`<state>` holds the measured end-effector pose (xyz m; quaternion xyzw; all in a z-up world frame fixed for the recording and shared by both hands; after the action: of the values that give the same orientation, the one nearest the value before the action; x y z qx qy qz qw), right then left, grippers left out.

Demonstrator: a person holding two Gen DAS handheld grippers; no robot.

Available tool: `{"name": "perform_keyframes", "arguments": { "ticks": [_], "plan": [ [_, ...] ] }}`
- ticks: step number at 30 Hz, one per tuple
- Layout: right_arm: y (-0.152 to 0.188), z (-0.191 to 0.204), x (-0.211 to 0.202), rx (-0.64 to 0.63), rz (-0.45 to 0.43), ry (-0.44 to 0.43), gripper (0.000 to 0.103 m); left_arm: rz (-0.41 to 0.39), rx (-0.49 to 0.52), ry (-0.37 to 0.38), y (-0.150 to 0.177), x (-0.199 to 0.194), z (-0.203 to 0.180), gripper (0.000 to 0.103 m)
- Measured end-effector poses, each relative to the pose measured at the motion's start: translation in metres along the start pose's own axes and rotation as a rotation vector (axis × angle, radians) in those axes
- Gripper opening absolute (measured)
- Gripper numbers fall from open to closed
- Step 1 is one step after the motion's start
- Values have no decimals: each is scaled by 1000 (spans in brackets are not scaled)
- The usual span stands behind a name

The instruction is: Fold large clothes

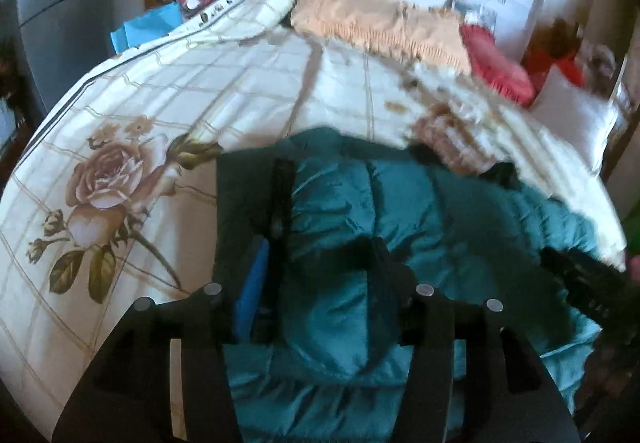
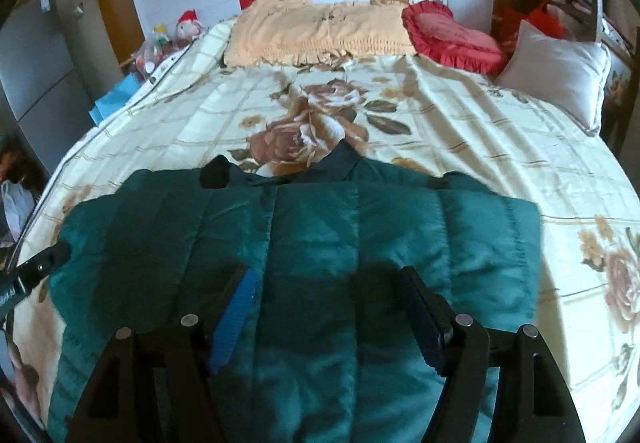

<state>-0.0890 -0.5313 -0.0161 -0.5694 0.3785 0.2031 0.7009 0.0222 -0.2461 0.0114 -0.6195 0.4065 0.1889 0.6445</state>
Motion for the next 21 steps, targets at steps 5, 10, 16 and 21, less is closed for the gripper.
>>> {"name": "perform_keyframes", "arguments": {
  "ticks": [5,10,16,21],
  "plan": [
    [9,-5,26,-36,22,51,76,52,55,-52,13,27,-3,68],
    [9,-11,17,-12,25,41,76,51,64,-43,18,31,0,68],
    [10,13,-40,-60,-57,-31,76,44,45,-33,19,32,0,69],
    [38,35,-29,-186,-1,29,76,40,42,-30,20,32,0,70]
  ]
}}
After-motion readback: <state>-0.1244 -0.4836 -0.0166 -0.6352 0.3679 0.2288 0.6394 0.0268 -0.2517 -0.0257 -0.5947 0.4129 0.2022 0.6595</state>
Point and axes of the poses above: each gripper's, at about its wrist camera, not at the fingertips, and x roughly the way its jaws point, z to its left, y to its underside, the point moved 8 cm from there along x, roughly the way its jaws point, and after that the axes turned 2 degrees about -z, right-handed, at the moved point
